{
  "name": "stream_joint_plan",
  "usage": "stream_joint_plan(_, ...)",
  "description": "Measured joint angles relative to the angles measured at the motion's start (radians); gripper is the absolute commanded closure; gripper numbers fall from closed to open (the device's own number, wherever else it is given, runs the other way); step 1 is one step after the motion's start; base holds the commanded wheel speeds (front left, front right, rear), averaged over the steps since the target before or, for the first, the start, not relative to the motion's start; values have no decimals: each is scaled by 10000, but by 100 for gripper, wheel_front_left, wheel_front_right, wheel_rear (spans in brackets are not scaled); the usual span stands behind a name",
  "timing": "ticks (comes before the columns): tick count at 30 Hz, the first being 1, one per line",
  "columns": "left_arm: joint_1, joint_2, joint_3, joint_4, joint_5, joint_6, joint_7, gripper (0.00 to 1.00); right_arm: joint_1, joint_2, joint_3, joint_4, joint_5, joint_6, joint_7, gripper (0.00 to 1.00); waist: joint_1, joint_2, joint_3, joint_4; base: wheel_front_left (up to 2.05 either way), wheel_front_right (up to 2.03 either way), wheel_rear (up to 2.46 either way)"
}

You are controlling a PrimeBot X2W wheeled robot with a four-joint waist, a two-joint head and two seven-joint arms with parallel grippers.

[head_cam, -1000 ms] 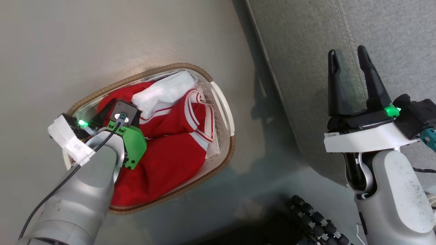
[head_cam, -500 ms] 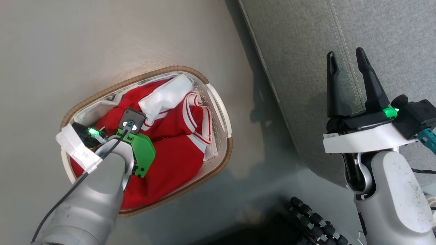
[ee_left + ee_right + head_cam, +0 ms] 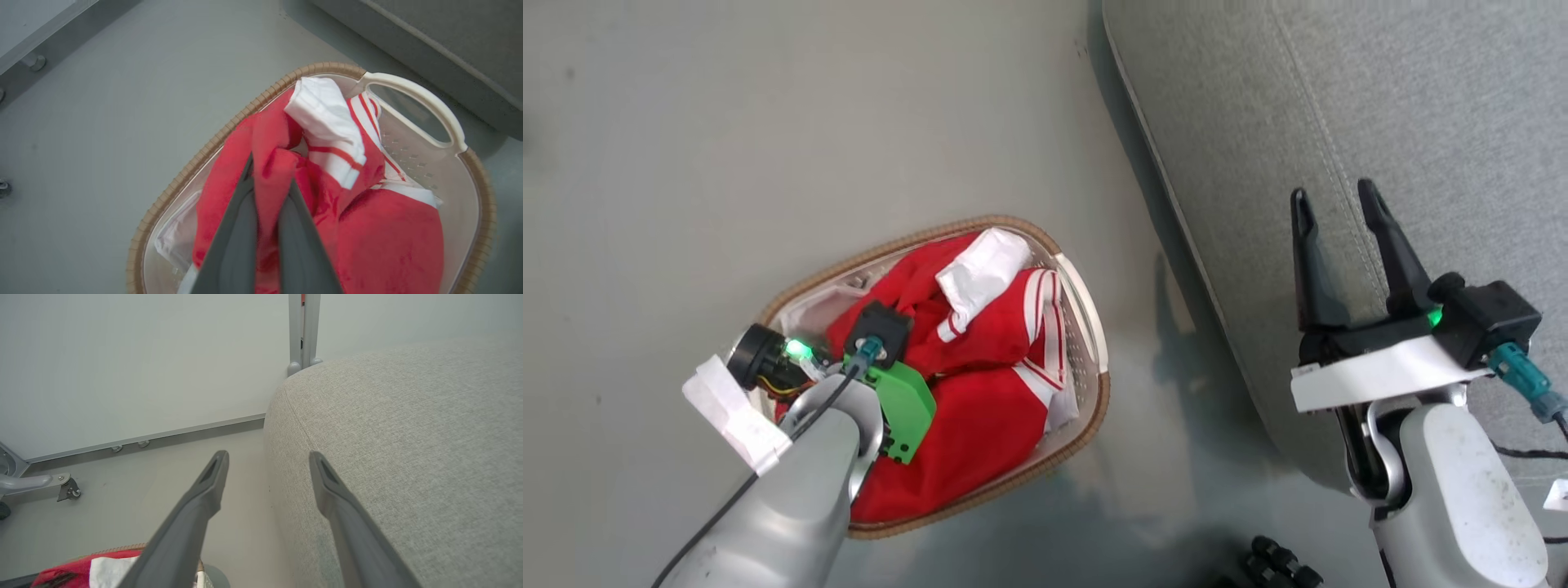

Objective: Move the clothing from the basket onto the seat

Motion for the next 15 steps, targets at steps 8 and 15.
stream_joint_plan(8,807,332,-109,-1530,127,-96,2,100,781,0,-48,430,-316,0,0,0,0,0,-1520,407,0,0,0)
stream_joint_plan(15,854,729,-380,-2397,261,-301,17,100,1480,0,8,660,-512,0,0,0,-1,0,-2925,761,0,0,0)
